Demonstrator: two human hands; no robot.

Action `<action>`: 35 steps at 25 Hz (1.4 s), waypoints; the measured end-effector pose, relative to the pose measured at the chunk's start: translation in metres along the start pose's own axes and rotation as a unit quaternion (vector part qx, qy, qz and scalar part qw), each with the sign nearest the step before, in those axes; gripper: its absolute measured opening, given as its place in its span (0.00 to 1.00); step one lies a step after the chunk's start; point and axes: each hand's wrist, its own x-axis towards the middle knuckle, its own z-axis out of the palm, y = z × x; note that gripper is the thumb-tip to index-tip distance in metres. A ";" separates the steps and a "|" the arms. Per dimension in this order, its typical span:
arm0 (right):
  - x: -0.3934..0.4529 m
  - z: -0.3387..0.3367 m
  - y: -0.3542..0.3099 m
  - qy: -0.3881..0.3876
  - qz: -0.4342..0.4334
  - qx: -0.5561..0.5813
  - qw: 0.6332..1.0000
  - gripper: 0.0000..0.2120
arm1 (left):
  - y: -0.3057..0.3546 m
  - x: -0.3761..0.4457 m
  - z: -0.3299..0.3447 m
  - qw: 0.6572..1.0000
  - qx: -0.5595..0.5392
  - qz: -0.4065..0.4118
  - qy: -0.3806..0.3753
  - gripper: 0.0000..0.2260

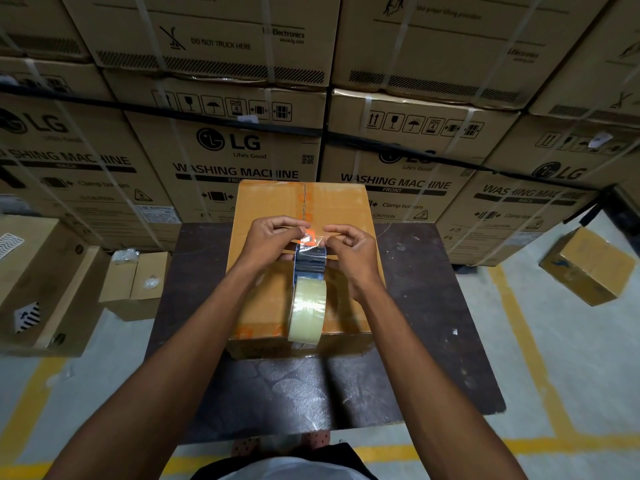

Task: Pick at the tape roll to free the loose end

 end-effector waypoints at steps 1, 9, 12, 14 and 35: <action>0.000 0.000 -0.001 -0.002 0.002 0.002 1.000 0.10 | 0.000 0.000 0.000 1.000 -0.001 -0.001 0.005 0.05; -0.001 0.000 -0.003 0.001 0.034 0.029 0.999 0.09 | -0.001 -0.002 0.003 1.000 -0.006 -0.010 0.026 0.04; 0.002 -0.001 -0.002 -0.005 0.027 0.017 0.999 0.07 | -0.001 -0.003 0.003 1.000 -0.007 -0.007 0.027 0.03; 0.003 0.000 0.000 0.003 0.025 0.010 1.000 0.06 | -0.001 -0.003 0.002 1.000 -0.009 -0.007 0.020 0.04; 0.005 0.002 0.008 0.007 -0.032 0.002 0.999 0.05 | 0.003 -0.001 0.003 0.999 -0.026 -0.029 0.008 0.09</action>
